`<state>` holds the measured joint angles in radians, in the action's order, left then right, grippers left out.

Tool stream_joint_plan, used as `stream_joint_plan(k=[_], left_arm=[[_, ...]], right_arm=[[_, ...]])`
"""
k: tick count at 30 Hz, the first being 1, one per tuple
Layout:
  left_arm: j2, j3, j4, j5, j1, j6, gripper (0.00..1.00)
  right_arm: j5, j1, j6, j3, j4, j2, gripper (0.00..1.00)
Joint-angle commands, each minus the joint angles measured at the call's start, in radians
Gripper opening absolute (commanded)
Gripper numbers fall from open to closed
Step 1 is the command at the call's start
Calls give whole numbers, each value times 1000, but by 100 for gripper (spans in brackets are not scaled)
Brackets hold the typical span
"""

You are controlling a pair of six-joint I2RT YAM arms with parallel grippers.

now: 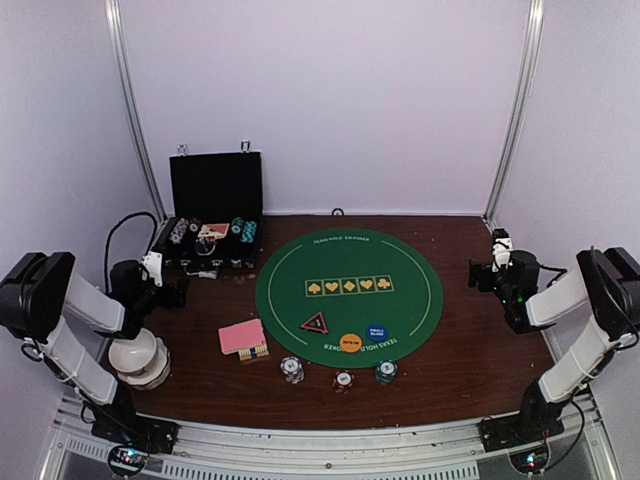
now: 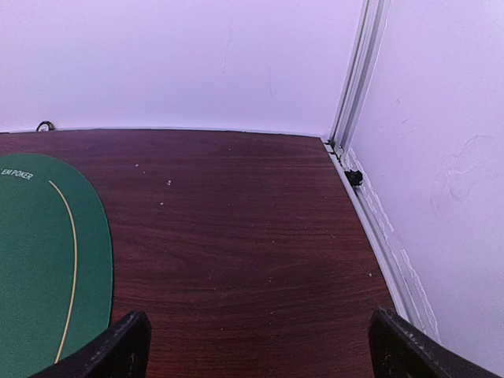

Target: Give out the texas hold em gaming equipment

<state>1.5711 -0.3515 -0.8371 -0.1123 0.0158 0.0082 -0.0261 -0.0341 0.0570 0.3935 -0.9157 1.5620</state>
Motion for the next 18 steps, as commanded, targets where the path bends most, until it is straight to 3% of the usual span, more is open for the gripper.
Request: stream_joint_plan(k=[1, 11, 15, 18], left_arm=[[0, -5, -45, -12, -2, -5, 98], [-4, -3, -49, -17, -2, -5, 98], [-93, -91, 175, -44, -2, -1, 98], [-133, -183, 384, -71, -2, 32, 98]], right_arm=[[1, 8, 9, 8, -9, -3, 99], [-64, 5, -12, 15, 4, -17, 99], [-226, -1, -57, 118, 303, -158, 99], [-188, -2, -90, 158, 422, -248, 99]])
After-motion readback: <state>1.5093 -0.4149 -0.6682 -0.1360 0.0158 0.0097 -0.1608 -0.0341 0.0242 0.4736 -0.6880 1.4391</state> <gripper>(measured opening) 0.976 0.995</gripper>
